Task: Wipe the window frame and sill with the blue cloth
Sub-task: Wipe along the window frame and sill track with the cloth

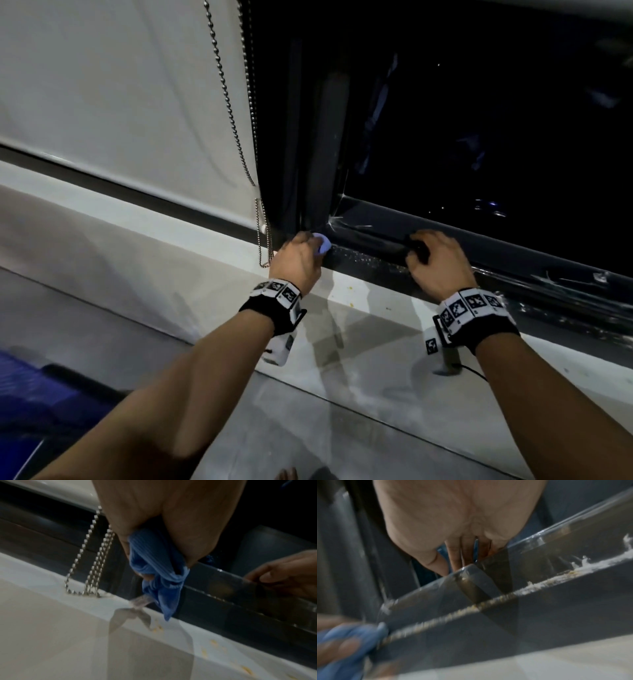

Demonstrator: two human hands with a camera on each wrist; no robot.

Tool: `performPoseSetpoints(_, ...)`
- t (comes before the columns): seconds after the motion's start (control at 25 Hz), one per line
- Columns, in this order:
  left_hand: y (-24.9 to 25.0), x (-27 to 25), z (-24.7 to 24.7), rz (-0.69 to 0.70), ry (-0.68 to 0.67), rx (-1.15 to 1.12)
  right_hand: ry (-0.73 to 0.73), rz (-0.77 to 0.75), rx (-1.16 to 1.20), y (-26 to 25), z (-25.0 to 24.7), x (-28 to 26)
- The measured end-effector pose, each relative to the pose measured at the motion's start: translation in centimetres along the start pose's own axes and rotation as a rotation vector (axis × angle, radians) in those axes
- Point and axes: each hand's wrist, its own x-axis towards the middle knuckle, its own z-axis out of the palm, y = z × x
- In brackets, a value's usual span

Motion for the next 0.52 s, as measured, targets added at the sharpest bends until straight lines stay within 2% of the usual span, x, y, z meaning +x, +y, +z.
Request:
performPoseSetpoints(0.08,-0.9,0.2,-0.9,0.053,-0.017,-0.028,0.014,0.014,0.051,0.0,-0.8,0.5)
performPoseSetpoints(0.16,-1.0,0.6,-1.5,0.002,0.024,0.034,0.030,0.036,0.064,0.3,-1.1,1.0)
performPoseSetpoints(0.28,1.1,0.2,-0.4,-0.073,0.019,0.135,-0.040,0.036,-0.018,0.7,-0.2,0.9)
performPoseSetpoints(0.36,2.9,-0.7,0.6,-0.011,-0.009,0.068,-0.066,0.035,-0.036,1.1,0.6,0.8)
performPoseSetpoints(0.44,3.4,-1.3,0.7,0.119,-0.072,0.013,-0.063,0.013,-0.035,1.4,0.6,0.8)
performPoseSetpoints(0.52,2.5,-0.6,-0.8,0.072,-0.112,0.027,-0.071,-0.029,-0.049,1.8,0.3,0.8)
